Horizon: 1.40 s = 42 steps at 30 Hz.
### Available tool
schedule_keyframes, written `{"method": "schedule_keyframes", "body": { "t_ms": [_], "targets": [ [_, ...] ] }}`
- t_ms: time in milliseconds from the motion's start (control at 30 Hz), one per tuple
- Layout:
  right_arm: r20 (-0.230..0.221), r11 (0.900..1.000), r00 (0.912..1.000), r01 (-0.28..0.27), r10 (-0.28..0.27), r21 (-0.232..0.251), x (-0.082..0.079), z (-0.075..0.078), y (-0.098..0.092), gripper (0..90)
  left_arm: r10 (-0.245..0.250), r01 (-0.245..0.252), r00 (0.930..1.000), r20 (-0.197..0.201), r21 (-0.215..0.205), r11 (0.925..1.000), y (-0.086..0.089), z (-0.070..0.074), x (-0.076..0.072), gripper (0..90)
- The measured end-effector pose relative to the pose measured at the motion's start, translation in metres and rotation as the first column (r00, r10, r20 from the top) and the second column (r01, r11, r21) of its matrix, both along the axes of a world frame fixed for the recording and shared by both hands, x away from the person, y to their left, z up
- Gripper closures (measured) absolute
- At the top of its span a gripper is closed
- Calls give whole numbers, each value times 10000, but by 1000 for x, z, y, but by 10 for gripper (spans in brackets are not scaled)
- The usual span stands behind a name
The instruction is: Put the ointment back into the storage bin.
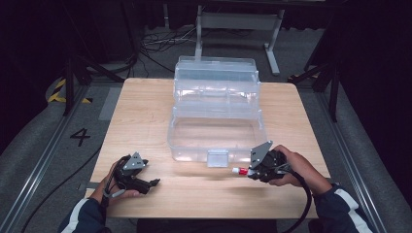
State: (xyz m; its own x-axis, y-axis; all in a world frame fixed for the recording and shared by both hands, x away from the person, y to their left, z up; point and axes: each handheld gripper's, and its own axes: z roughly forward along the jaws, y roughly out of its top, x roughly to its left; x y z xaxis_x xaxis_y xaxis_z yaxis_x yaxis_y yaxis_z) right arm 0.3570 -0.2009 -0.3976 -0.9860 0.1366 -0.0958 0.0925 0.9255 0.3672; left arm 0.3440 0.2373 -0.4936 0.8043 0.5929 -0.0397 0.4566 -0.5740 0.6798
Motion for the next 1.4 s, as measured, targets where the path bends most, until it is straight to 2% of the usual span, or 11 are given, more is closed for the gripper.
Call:
{"method": "schedule_keyframes", "body": {
  "t_ms": [200,500,733,1000,1400],
  "targets": [
    [233,9999,9996,-162,163,-61,-2,12,1,705,-28,28,10000,21,-7,10000,0,0,0,143],
    [317,9996,9992,-227,223,143,2,33,-1,705,-78,78,10000,-21,-13,10000,0,0,0,143],
    [567,9994,9981,-249,234,248,6,51,0,705,-96,96,10000,-12,-10,10000,0,0,1,144],
    [922,9996,9953,-279,282,-43,12,69,5,705,-99,99,9999,-23,-17,9999,0,0,1,143],
    [1182,9996,9927,-244,257,-128,24,84,14,705,-98,98,9999,-21,-6,10000,0,0,1,144]
  ]
}}
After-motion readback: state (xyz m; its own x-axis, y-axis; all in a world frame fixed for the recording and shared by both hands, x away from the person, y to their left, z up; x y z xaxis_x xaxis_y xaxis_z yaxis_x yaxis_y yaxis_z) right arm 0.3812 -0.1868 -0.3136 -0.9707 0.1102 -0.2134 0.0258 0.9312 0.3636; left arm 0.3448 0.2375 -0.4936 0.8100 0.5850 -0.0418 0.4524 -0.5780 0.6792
